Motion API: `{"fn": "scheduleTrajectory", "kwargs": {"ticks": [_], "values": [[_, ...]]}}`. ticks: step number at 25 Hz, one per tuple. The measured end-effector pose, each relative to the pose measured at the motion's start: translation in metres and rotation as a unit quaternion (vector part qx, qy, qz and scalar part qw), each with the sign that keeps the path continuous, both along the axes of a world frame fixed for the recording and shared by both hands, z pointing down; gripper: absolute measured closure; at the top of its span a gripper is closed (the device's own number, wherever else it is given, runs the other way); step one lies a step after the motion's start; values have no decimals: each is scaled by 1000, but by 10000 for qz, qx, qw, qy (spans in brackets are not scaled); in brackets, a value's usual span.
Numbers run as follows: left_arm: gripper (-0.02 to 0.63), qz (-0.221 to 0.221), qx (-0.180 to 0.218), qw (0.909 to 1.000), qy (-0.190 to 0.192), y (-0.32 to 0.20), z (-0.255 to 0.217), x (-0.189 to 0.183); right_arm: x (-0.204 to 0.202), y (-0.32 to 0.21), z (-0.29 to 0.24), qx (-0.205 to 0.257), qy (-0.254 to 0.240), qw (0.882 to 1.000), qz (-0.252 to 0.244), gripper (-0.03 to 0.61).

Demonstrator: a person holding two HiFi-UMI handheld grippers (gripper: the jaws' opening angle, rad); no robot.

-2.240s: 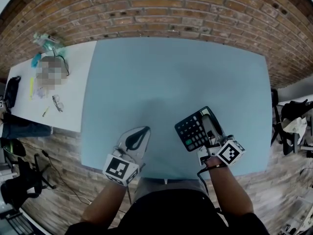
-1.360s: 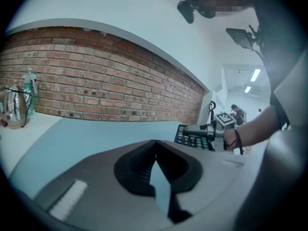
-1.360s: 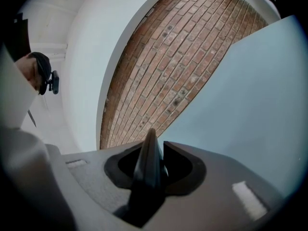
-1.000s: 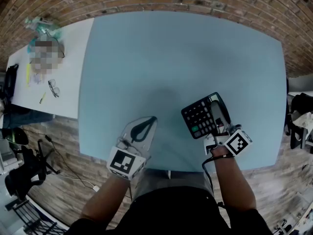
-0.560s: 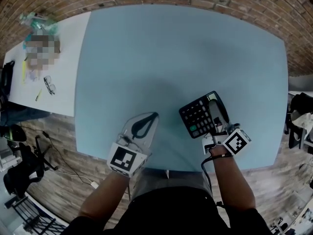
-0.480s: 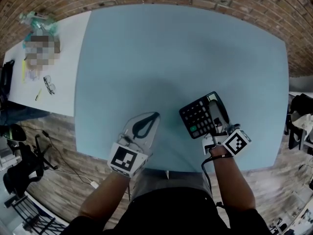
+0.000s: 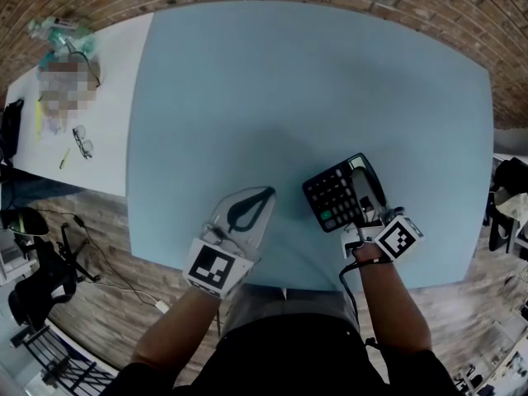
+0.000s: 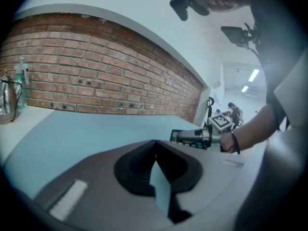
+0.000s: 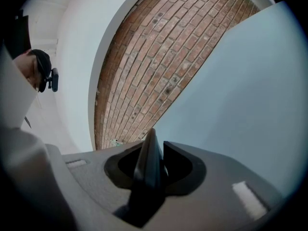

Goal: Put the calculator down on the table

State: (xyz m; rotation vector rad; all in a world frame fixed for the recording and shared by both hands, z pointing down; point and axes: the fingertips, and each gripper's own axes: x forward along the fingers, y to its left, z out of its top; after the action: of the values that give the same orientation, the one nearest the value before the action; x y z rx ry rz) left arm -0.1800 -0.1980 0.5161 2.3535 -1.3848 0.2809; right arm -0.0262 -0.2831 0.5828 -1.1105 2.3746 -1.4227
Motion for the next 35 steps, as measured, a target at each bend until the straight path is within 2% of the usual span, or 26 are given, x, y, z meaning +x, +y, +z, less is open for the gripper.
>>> {"fn": "scheduleTrajectory", "kwargs": {"ticks": [11, 19, 26, 35], "values": [[618, -68, -107, 9999, 42, -5, 13, -15, -19, -6, 24, -93, 122, 9998, -104, 479], [617, -252, -154, 9995, 57, -13, 10, -33, -16, -7, 29, -175, 321, 9993, -115, 479], [618, -264, -160, 9995, 5, -12, 11, -35, -19, -9, 32, -196, 340, 9991, -160, 479], [618, -427, -172, 9988, 140, -4, 9, -33, -20, -10, 37, -156, 488, 9984, -235, 479]]}}
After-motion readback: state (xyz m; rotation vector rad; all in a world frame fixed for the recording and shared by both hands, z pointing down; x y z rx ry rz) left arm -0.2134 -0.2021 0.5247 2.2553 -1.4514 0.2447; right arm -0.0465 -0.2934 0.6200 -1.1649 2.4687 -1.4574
